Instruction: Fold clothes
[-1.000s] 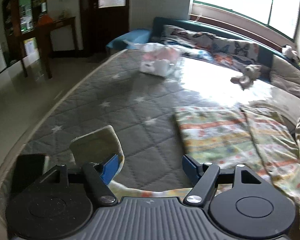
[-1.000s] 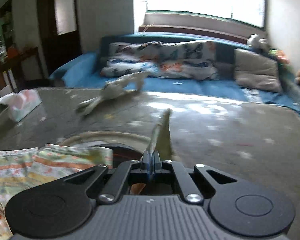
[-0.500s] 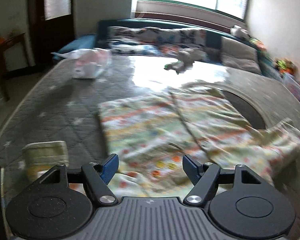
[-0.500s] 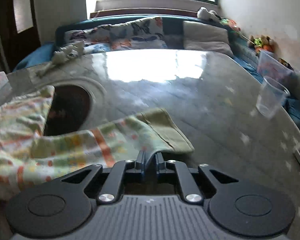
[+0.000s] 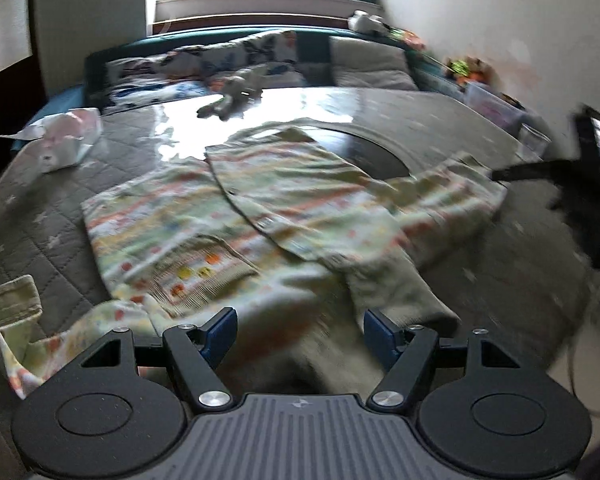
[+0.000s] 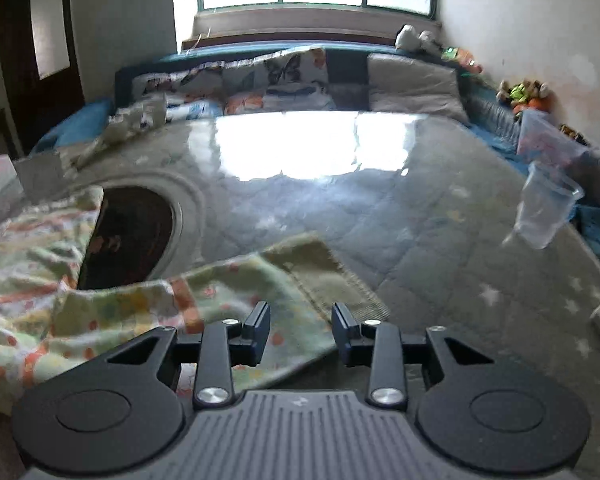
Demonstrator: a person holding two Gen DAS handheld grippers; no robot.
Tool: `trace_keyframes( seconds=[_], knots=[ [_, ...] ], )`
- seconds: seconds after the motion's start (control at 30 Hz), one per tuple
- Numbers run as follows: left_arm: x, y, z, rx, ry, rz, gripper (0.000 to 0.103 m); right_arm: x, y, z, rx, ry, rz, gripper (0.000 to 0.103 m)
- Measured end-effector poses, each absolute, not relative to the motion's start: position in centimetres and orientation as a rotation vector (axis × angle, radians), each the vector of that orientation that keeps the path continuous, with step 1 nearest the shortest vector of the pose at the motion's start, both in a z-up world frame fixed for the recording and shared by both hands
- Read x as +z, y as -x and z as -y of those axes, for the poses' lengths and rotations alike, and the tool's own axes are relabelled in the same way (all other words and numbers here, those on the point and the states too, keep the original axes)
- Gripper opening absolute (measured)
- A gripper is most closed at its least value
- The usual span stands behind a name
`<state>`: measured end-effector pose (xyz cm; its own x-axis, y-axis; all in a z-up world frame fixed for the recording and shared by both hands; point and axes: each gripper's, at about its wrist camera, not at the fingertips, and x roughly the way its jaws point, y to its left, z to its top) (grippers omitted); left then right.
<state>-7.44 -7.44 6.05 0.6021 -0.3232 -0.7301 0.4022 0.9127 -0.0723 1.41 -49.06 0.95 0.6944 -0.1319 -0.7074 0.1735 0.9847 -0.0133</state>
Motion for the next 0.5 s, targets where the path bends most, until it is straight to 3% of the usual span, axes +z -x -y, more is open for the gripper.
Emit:
trace_keyframes(
  seconds=[0.23,0.33,0.4,0.47,0.5],
  knots=[
    [5.1,9.6,8.6,-0.517,-0.175,-0.867,0.069,1.5,-0.9,48.0,-0.117,-0.029,-0.76,0.035],
    [4.3,9.6,9.3,-0.509,-0.195,-0.897,0.064,2.6,-0.2,46.4,-0.043,0.002,-0.747,0.041],
    [3.9,9.5,9.6,-0.505,-0.196,-0.918,0.056,3.1,0.3,45.2,0.008,0.022,-0.741,0.041],
    [3.6,9.3,9.7,-0.49,-0.196,-0.935,0.035,3.5,0.6,43.7,0.065,0.045,-0.737,0.041],
    [3.5,9.1,9.7,-0.485,-0.196,-0.938,0.03,3.6,0.8,42.9,0.096,0.057,-0.734,0.041]
  ],
)
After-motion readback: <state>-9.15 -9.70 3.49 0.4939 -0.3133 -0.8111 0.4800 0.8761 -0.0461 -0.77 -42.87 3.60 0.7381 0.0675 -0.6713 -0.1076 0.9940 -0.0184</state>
